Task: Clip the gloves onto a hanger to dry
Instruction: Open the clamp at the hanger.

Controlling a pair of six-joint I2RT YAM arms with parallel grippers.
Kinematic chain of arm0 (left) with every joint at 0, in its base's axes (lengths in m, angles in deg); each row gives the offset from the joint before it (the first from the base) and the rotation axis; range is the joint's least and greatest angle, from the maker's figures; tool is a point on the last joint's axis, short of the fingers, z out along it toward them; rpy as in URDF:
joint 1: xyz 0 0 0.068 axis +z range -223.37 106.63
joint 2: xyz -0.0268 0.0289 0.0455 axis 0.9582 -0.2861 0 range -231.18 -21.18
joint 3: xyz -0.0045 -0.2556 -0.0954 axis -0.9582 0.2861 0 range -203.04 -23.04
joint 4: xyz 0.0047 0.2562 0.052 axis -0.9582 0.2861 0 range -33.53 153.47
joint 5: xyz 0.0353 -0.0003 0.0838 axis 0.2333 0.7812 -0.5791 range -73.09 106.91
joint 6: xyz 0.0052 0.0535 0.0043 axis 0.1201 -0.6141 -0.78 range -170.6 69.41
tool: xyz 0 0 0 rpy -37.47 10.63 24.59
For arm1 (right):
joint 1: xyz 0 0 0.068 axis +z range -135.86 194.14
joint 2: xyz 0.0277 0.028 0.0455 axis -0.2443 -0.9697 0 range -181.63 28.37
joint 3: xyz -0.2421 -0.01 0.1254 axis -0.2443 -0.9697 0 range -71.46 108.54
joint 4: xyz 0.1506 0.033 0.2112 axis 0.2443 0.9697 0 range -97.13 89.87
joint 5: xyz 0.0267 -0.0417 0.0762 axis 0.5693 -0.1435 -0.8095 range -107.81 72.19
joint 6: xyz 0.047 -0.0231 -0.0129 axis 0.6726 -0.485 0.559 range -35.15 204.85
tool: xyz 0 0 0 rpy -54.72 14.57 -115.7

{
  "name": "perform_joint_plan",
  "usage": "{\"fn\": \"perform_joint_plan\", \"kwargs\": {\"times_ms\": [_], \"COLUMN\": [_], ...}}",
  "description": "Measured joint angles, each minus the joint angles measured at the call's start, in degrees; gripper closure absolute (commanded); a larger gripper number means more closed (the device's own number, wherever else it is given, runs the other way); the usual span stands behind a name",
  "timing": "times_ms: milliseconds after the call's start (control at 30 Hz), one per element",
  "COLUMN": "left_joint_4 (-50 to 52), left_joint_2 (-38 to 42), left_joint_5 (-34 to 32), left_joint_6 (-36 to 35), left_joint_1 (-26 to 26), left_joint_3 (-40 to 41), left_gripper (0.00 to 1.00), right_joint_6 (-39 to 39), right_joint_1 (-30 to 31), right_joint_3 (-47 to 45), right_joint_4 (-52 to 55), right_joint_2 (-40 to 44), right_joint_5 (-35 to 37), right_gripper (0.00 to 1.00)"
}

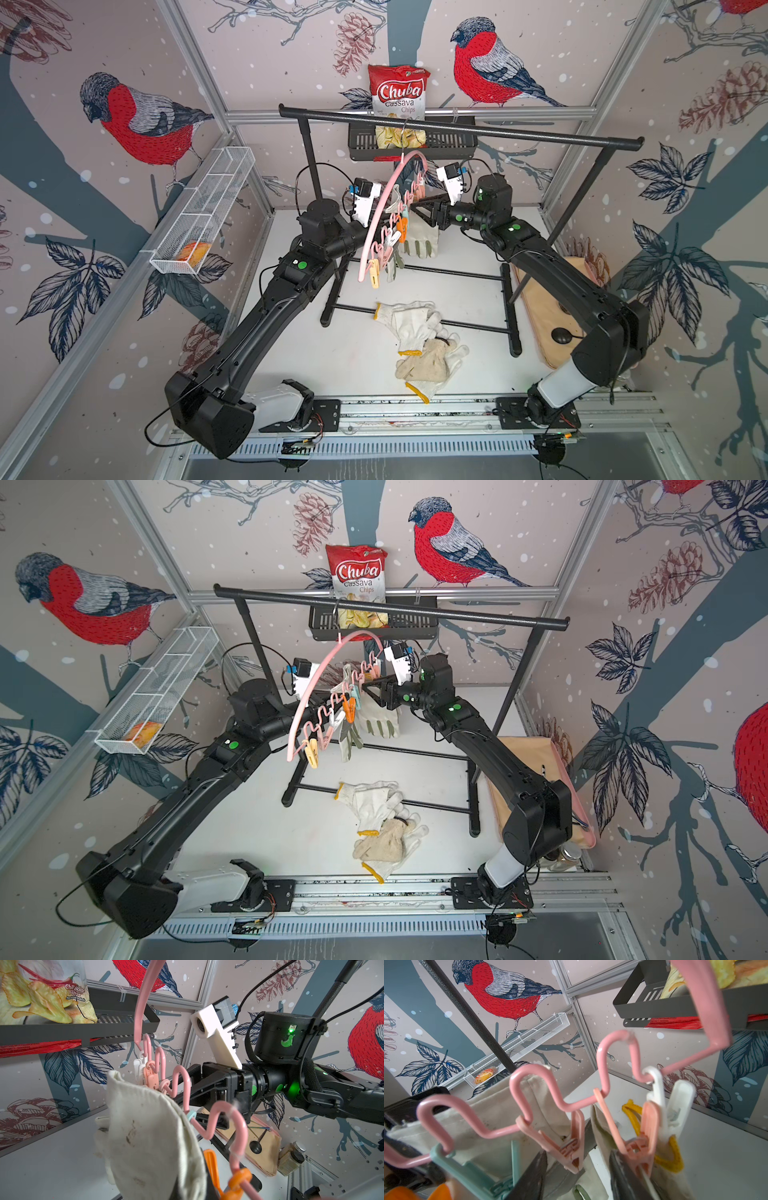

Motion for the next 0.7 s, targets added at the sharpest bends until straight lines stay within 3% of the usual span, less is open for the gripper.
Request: {"fn": "perform_joint_plan", "kwargs": {"times_ms": [700], "left_joint_4": [0.00], "left_joint_2": [-0.79], "left_joint_5": [1.18], "left_joint_6": [0.00], "left_joint_1": [-0.28], "left_joint_3": [-0.55], "left_gripper": [1.00], "right_joint_6": [0.07], "right_joint_1": [0.09], "right_joint_3": [1.36], "right_joint_4": [-1.68], "right_joint_2": [-1.75], "right_joint_5": [-2.34], "right_gripper": [0.48]}}
